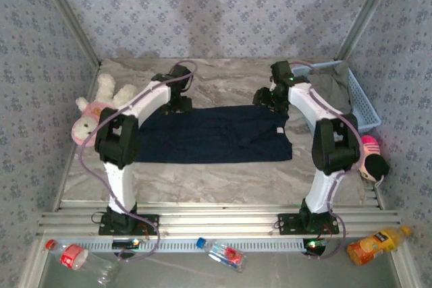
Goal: Fold and stack the mixed laundry pile
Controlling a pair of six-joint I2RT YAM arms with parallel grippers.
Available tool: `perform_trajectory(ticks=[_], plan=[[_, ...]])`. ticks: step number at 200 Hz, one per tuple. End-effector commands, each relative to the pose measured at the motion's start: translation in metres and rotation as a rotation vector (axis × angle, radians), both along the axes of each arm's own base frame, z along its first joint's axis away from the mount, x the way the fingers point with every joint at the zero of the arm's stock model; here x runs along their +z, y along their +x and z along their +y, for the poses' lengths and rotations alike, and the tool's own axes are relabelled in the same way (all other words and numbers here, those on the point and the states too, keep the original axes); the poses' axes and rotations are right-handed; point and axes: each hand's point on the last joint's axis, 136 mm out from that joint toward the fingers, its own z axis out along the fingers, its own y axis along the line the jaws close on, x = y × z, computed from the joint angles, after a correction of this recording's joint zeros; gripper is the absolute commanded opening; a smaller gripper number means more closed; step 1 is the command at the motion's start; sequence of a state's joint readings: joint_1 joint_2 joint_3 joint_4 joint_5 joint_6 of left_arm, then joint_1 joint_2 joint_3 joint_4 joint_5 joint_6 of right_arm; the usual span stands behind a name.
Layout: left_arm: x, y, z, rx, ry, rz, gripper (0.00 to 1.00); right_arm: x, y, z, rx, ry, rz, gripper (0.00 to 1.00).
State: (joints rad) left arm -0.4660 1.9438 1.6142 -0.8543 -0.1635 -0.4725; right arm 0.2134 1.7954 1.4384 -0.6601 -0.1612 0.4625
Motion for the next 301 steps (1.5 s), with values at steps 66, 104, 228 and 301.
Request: perform_trajectory(ticks=[66,104,228,301], plan=[[-0.025,-0.103,-0.157,-0.194,-0.303,0.085,0.60,-0.029,-0.122,-0.020,0.007,0.024,0.167,0.55],[-0.042,-0.107,-0.190,-0.193,-0.280,0.090,0.53,-0.039,-0.138,-0.018,-0.007,0.054,0.177,0.54],[-0.070,-0.111,-0.198,-0.206,-0.174,0.149,0.37,-0.040,-0.149,-0.020,-0.026,0.081,0.164,0.52],[0.000,-0.096,-0.208,-0.081,-0.342,0.120,0.00,-0.041,-0.148,-0.010,0.006,0.141,0.142,0.50]])
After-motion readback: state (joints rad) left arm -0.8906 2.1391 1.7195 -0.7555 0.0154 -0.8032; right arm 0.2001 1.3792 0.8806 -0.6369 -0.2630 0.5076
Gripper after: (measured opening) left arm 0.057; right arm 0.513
